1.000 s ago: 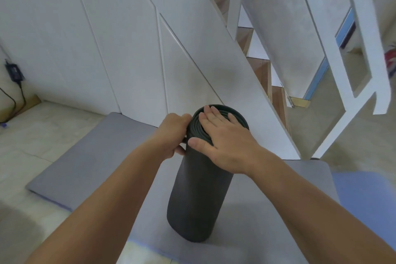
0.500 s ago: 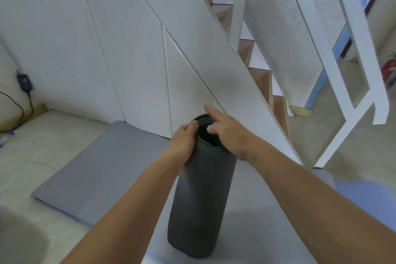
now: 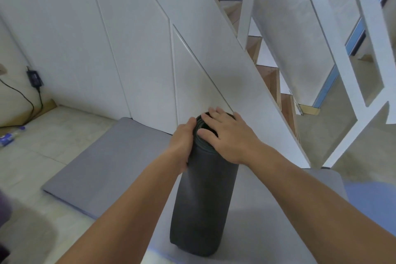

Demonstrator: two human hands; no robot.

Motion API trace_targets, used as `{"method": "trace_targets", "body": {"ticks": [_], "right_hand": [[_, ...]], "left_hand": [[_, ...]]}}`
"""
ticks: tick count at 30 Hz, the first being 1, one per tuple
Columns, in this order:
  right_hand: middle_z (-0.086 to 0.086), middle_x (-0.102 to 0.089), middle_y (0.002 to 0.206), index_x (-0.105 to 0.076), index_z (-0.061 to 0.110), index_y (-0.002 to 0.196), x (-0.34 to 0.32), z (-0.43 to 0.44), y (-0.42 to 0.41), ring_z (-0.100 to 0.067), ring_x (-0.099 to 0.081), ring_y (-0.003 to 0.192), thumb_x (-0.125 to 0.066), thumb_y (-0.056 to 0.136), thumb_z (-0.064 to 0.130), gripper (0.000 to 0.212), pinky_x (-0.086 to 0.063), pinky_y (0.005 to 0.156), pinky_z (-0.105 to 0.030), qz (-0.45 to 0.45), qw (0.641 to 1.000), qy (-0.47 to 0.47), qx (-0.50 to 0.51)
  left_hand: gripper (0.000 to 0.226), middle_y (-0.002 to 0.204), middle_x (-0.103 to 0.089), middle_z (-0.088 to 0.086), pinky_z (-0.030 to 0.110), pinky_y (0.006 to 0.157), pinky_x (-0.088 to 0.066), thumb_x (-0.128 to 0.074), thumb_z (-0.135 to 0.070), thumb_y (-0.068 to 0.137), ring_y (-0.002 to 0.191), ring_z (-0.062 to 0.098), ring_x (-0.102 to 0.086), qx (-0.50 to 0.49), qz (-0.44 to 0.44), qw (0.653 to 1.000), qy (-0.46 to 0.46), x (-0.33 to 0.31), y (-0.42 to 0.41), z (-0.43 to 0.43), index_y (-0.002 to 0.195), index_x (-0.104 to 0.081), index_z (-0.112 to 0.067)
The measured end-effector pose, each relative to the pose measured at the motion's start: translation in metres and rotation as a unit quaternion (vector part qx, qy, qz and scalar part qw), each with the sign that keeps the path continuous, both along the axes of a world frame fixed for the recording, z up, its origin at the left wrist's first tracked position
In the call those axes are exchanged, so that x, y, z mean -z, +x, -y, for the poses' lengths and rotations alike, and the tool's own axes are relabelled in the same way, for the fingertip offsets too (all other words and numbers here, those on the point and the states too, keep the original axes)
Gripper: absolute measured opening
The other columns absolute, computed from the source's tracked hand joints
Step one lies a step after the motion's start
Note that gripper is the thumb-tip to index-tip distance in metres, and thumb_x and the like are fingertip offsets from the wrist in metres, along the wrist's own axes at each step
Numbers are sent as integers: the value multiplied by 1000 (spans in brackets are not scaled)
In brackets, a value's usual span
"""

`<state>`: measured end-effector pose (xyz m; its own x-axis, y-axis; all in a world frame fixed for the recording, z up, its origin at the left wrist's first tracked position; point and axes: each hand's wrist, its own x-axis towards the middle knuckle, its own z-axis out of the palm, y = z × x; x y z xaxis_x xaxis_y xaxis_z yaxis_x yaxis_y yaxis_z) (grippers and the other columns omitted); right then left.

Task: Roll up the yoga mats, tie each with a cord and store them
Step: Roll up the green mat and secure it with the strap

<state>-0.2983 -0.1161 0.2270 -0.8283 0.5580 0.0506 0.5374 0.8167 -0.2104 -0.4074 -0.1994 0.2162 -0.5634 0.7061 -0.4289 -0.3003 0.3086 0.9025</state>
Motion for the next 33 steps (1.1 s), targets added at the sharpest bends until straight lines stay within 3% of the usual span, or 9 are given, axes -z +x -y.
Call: {"method": "trace_targets", "body": {"ticks": [4, 10, 13, 16, 21, 23, 26, 30, 33], "right_hand": [[-2, -46, 150, -58, 20, 137, -4, 20, 7, -19, -40, 139, -45, 102, 39, 42, -31, 115, -33, -127, 991, 46, -17], [0, -71, 109, -66, 19, 124, 11, 41, 7, -20, -63, 101, -41, 102, 40, 40, -50, 92, -36, -128, 988, 75, -38], [4, -71, 92, -63, 23, 128, 9, 45, 8, -16, -64, 86, -40, 102, 43, 40, -53, 81, -37, -122, 990, 70, -24], [8, -72, 104, -54, 29, 138, 9, 45, 17, -15, -64, 94, -39, 102, 47, 43, -51, 83, -33, -141, 990, 26, 16], [11, -68, 104, -57, 30, 121, 4, 36, 12, -13, -62, 96, -45, 92, 66, 48, -53, 84, -37, -108, 984, -68, 126], [11, -67, 90, -61, 28, 103, 3, 36, 8, -13, -62, 86, -46, 90, 67, 44, -53, 79, -36, -89, 986, -57, 129], [4, -59, 72, -57, 20, 78, -5, 37, 6, -17, -58, 70, -46, 96, 51, 37, -46, 65, -34, -73, 992, -28, 104], [1, -54, 76, -52, 16, 83, -20, 39, 11, -21, -57, 77, -39, 104, 35, 31, -47, 75, -37, 29, 998, 48, 7], [5, -43, 73, -42, 22, 78, -29, 37, 14, -20, -53, 77, -34, 107, 28, 30, -46, 81, -37, 89, 988, 111, -66]], "left_hand": [[44, 115, -66, 4, 33, 65, -45, -37, -55, 96, 99, 23, -63, -1, -46, 999, -11, 2, -3, -3, 121, -56, -26], [42, 105, -70, 9, 33, 64, -47, -40, -46, 97, 83, 22, -62, 3, -23, 1000, -22, 1, -8, -3, 111, -63, -14], [41, 97, -67, 10, 32, 65, -46, -36, -43, 99, 78, 21, -59, 9, 17, 1000, -16, 0, -10, 0, 101, -67, -15], [40, 100, -65, 11, 41, 81, -48, -40, -45, 98, 92, 29, -59, 15, 36, 999, -16, 2, -12, 5, 101, -66, -15], [41, 106, -66, 25, 44, 64, -50, -54, -24, 78, 80, 33, -61, 16, -17, 1000, 5, 7, -10, 6, 112, -64, -3], [26, 88, -63, 25, 45, 65, -52, -53, -9, 81, 73, 34, -61, -20, -33, 999, 10, 8, -11, 4, 97, -62, 9], [6, 78, -58, 18, 42, 67, -58, -53, 2, 82, 70, 33, -61, -90, -44, 995, 5, 11, -16, 1, 81, -59, 1], [19, 64, -40, 10, 37, 59, -39, -43, 6, 59, 63, 26, -37, -90, -124, 988, 11, 19, -25, -7, 54, -47, -12], [43, 89, -64, 10, 39, 75, -58, -50, 10, 67, 73, 32, -61, -84, -139, 987, 18, 14, -24, -8, 95, -71, -15]]}}
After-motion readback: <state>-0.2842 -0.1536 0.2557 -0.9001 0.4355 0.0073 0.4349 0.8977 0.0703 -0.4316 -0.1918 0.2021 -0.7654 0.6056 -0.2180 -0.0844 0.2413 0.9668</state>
